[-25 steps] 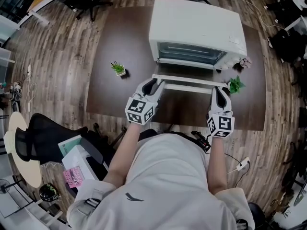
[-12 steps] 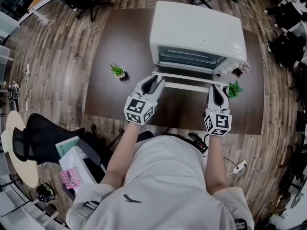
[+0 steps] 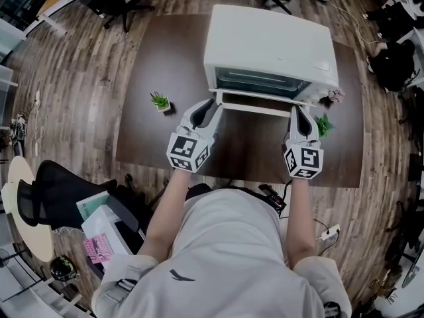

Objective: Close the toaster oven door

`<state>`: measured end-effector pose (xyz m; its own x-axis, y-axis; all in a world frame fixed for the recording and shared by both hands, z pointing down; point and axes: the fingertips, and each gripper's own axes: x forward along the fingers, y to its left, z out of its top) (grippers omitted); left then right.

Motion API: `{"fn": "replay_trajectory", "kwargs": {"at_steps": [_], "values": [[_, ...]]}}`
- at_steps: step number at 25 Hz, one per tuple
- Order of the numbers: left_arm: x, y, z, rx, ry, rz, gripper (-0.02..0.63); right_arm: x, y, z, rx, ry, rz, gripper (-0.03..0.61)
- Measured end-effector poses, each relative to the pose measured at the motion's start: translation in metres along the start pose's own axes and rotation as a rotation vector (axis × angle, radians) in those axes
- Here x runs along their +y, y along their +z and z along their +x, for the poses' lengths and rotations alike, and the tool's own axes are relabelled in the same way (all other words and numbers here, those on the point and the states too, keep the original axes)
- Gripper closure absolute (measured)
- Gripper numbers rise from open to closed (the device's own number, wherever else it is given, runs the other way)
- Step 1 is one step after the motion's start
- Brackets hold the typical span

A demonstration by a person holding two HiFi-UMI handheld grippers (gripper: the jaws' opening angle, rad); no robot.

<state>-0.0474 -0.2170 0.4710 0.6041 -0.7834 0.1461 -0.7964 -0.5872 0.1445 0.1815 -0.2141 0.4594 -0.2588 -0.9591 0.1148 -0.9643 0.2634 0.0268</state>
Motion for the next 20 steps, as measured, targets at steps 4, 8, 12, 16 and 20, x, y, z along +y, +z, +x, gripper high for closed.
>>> {"fn": "replay_trajectory", "kwargs": {"at_steps": [4, 8, 12, 16, 20], "values": [[0.006, -0.002, -0.004, 0.003, 0.018, 0.002, 0.506, -0.007, 0.011, 0.017, -0.014, -0.01, -0.007, 0.578], [0.01, -0.007, -0.005, 0.015, 0.037, -0.004, 0.508, -0.018, 0.022, 0.039, -0.014, -0.012, -0.009, 0.578], [0.013, -0.01, -0.008, 0.02, 0.048, -0.014, 0.508, -0.026, 0.029, 0.058, -0.015, -0.019, -0.001, 0.577], [0.016, -0.012, -0.01, 0.022, 0.054, -0.018, 0.508, -0.025, 0.029, 0.058, -0.027, -0.011, -0.004, 0.578], [0.017, -0.014, -0.012, 0.024, 0.057, -0.021, 0.511, -0.024, 0.029, 0.059, -0.031, -0.01, -0.01, 0.577]]}}
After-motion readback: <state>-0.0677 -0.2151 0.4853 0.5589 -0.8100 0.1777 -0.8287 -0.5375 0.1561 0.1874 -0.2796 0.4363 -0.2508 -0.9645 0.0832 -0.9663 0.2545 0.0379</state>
